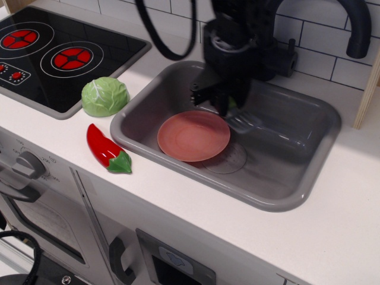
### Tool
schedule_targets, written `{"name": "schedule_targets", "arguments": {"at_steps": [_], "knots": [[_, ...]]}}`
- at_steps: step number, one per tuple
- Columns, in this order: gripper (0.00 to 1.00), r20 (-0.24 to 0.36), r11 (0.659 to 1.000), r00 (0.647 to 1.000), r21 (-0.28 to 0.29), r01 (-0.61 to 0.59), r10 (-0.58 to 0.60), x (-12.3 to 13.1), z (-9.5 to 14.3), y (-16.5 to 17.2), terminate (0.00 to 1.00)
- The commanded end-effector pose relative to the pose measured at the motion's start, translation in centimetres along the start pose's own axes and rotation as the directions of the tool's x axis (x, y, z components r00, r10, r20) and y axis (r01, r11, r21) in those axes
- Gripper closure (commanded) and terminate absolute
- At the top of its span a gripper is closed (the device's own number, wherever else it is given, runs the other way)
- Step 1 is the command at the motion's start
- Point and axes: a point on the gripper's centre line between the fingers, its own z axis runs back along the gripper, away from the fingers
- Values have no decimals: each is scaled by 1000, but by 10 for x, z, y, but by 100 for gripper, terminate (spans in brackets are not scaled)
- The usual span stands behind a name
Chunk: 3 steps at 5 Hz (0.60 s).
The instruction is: Take spatula off plate sink
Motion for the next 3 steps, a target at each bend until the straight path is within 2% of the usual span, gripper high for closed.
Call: {"name": "schedule_targets", "arguments": {"at_steps": [1,2,3], "knots": [[100,33,910,912,-61,410,-409,-28,-11,-3,0],[100,17,876,879,-73,477,-477,-36,-21,4,0],[0,-8,872,873,-56,486,-487,-40,-26,6,0]]}}
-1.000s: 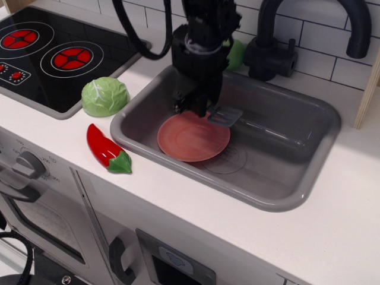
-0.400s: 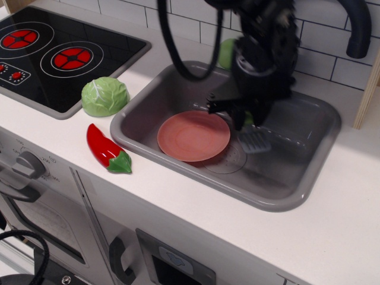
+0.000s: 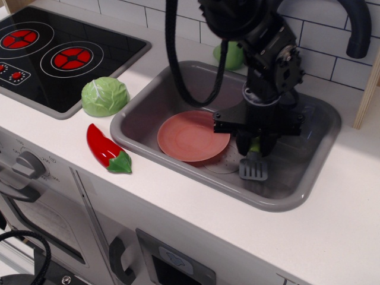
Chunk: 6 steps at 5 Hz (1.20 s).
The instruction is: Take spatula off plate sink
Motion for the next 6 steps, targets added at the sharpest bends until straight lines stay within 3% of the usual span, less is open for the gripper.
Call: {"name": "schedule_targets", "arguments": {"at_steps": [1,2,3,4,5,6], "knots": [[0,-44,996,997,-49,-69,67,1,15,7,0],[0,-26,990,994,-94,-108,106,9,33,4,0],[0,-49,980,992,-158,-122,116,20,60,2,0],[0,-31,979,992,-156,-128,125,28,82,9,0],[0,-31,979,992,-156,-128,125,28,82,9,0],[0,-31,979,992,-156,-128,125,28,82,9,100]]}}
